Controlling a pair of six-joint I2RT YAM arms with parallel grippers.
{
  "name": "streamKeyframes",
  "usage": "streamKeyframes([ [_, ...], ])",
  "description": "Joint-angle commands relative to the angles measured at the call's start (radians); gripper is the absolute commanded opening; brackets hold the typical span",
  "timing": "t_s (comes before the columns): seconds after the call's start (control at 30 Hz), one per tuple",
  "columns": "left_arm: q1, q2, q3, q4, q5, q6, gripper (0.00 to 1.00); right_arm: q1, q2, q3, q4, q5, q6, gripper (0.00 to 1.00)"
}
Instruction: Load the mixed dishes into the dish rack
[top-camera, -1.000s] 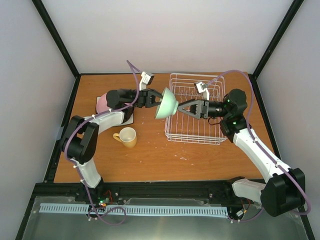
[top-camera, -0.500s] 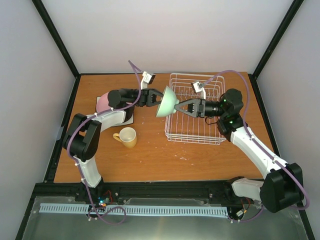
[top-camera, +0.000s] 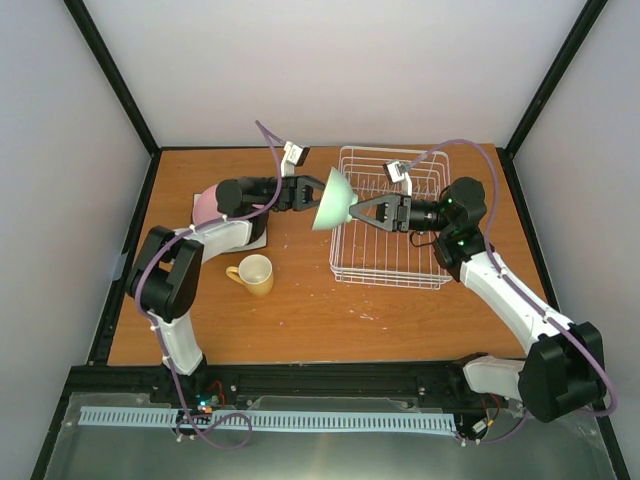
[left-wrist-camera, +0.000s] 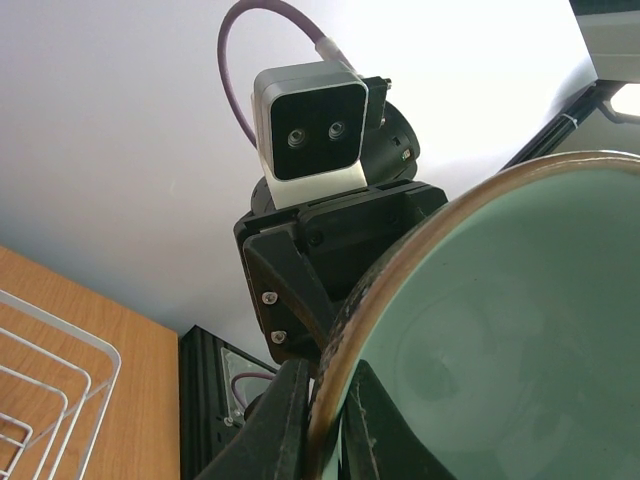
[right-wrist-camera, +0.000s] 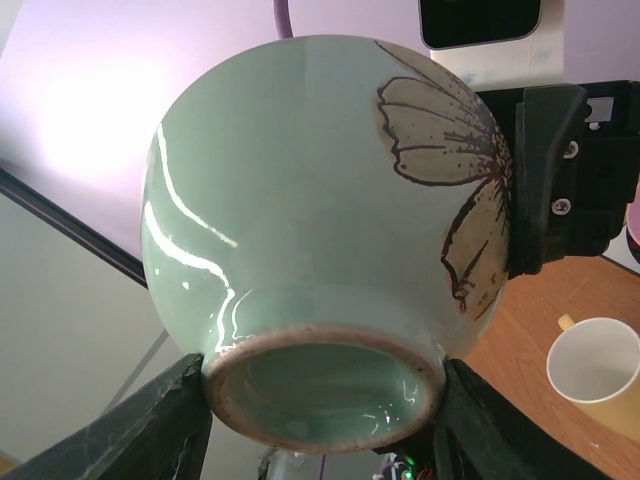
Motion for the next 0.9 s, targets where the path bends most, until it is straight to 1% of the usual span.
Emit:
streamKeyframes([
  [0.0,-0.030,0.038,0.039,0.133,-0.060,-0.004,0.01,0.024,0.006,0.025,0.115,-0.021,0.027,0.32],
  [0.1,-0.033,0.049,0.039,0.134,-0.063,-0.004,0.01,0.024,0.007,0.022,0.126,-0.017,0.027,0.21],
  [0.2,-0.034,0.056,0.039,0.133,-0.062,-0.006,0.02,0.024,0.007,0.020,0.121,-0.012,0.017,0.06],
  [0.23,-0.034,0.058,0.041,0.132,-0.061,-0.006,0.02,0.024,0.006,0.018,0.119,-0.014,0.015,0.03],
  [0.4,-0.034,0.065,0.047,0.117,-0.055,-0.004,0.03,0.024,0.007,0.012,0.102,-0.006,-0.008,0.03],
  [0.53,-0.034,0.073,0.047,0.103,-0.057,0.002,0.08,0.021,0.004,0.011,0.074,0.010,-0.029,0.03],
  [0.67,-0.034,0.080,0.044,0.091,-0.057,0.005,0.16,0.015,0.005,0.011,0.049,0.017,-0.048,0.03],
  [0.73,-0.034,0.082,0.043,0.087,-0.056,0.006,0.23,0.008,0.005,0.008,0.041,0.021,-0.053,0.03],
  [0.87,-0.034,0.088,0.046,0.076,-0.049,0.008,0.29,-0.010,0.002,0.006,0.015,0.024,-0.072,0.03],
])
